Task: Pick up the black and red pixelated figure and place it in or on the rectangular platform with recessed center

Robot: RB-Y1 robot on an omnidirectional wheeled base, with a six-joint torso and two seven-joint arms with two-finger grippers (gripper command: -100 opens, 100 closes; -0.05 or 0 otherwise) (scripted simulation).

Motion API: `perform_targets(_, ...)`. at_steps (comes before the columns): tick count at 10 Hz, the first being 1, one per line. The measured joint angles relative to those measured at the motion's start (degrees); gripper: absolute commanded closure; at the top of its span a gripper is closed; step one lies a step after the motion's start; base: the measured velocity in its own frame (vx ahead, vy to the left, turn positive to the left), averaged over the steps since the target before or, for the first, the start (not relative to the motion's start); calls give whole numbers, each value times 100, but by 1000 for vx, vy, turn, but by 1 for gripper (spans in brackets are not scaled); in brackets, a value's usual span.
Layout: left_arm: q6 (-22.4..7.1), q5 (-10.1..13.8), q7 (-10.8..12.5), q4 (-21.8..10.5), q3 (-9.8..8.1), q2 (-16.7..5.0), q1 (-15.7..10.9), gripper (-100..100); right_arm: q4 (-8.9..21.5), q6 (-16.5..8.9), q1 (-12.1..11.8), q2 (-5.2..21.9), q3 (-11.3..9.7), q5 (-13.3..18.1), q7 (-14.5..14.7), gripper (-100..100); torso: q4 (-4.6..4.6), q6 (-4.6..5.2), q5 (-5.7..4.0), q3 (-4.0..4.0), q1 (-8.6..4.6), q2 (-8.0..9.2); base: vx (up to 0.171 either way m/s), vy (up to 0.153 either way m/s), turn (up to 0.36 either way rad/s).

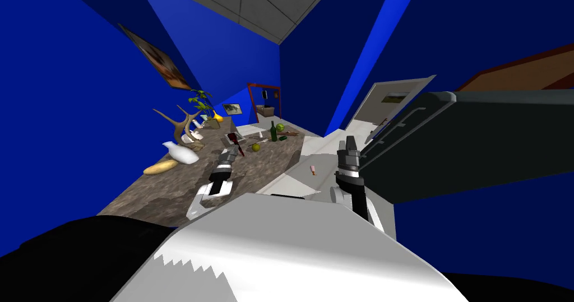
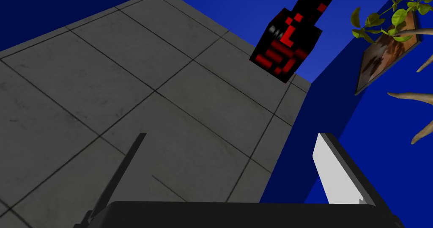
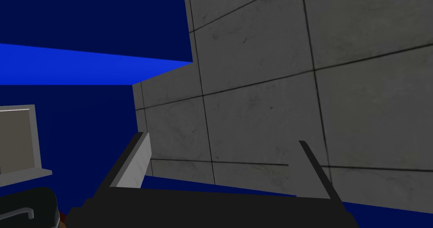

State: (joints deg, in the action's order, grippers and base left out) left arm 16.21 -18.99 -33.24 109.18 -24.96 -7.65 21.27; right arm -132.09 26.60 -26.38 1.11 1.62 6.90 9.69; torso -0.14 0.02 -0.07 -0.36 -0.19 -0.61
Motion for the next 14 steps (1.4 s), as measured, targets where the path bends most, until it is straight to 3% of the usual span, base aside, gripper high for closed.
perform_targets(3, -175, -209, -150, -261, -202, -2, -98, -100, 0, 0, 0, 0, 0, 0, 0, 0, 3, 1, 3, 6, 10, 10, 96, -48, 8)
perform_targets(5, -381, -372, -221, -576, -436, -145, -232, -100, 0, 0, 0, 0, 0, 0, 0, 0, -1, 1, 2, -4, 10, -6, 140, -51, 0)
perform_targets(9, -683, -758, -434, -953, -798, -114, -295, -100, 0, 0, 0, 0, 0, 0, 0, 0, -2, 1, 3, -3, 9, -5, 140, -43, -2)
perform_targets(13, -1048, -1150, -631, -1462, -1221, -296, -462, -100, 0, 0, 0, 0, 0, 0, 0, 0, -1, 1, 1, -1, 5, 0, 108, -51, 7)
perform_targets(14, -1070, -1159, -640, -1471, -1229, -302, -466, 0, 0, 0, 1, 0, 0, 0, 0, 0, 3, 1, 3, 10, 15, 19, 10, -5, 0)
